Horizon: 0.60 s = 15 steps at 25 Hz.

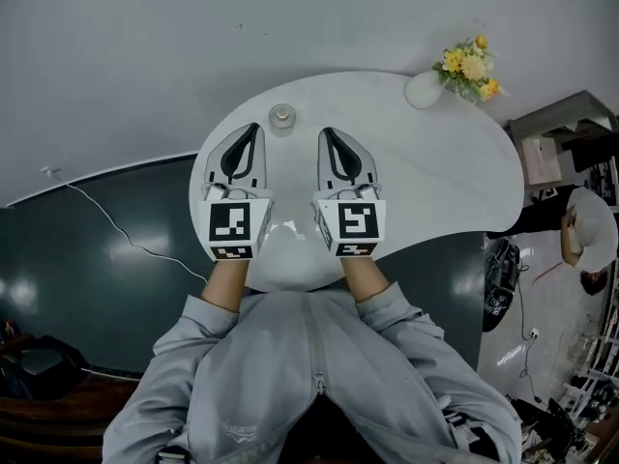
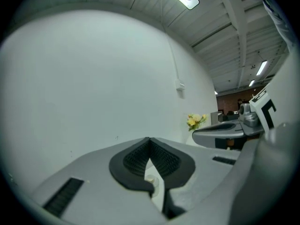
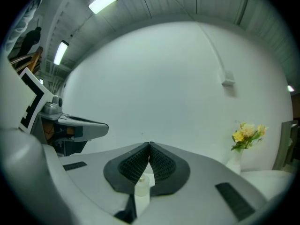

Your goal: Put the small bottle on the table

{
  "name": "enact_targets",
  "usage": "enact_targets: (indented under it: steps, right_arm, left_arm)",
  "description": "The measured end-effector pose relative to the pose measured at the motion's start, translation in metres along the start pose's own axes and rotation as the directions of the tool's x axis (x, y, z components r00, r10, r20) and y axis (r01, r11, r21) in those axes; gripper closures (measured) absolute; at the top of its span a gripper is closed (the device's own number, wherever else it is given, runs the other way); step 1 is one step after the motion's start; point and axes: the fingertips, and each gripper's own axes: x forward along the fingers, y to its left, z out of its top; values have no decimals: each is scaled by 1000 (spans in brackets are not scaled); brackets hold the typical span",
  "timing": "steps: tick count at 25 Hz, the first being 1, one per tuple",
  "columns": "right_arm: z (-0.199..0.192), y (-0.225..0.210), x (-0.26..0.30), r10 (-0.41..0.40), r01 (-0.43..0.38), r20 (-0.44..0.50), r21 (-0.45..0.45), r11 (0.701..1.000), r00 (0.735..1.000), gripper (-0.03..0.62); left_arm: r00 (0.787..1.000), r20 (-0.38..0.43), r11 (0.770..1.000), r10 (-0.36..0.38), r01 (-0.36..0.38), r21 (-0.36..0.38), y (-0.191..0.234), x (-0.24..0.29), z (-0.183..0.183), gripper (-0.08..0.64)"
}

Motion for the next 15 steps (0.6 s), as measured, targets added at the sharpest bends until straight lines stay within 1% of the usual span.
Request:
enact_targets:
  steps: [3,7,11,15]
  right_arm:
    - [23,-2,-16,-10,11,22,-6,1000,1000,565]
    - [49,0,-33,-7,9,61,-18,1000,998,565]
    - [68,6,-50,-6,9,91,-26,1000,996,566]
    - [73,5,-55,-4,6,100,-13,1000,995,566]
  left_arm:
    - [1000,18,1000,10,-10,-11,-1,-17,23,553]
    - [999,50,1000,-7,7,2,-11,-35,47,553]
    - [998,65,1000,-12,12,3,-20,-51,59,553]
    - [996,85,1000,-10,10,5,-22,-58,68,552]
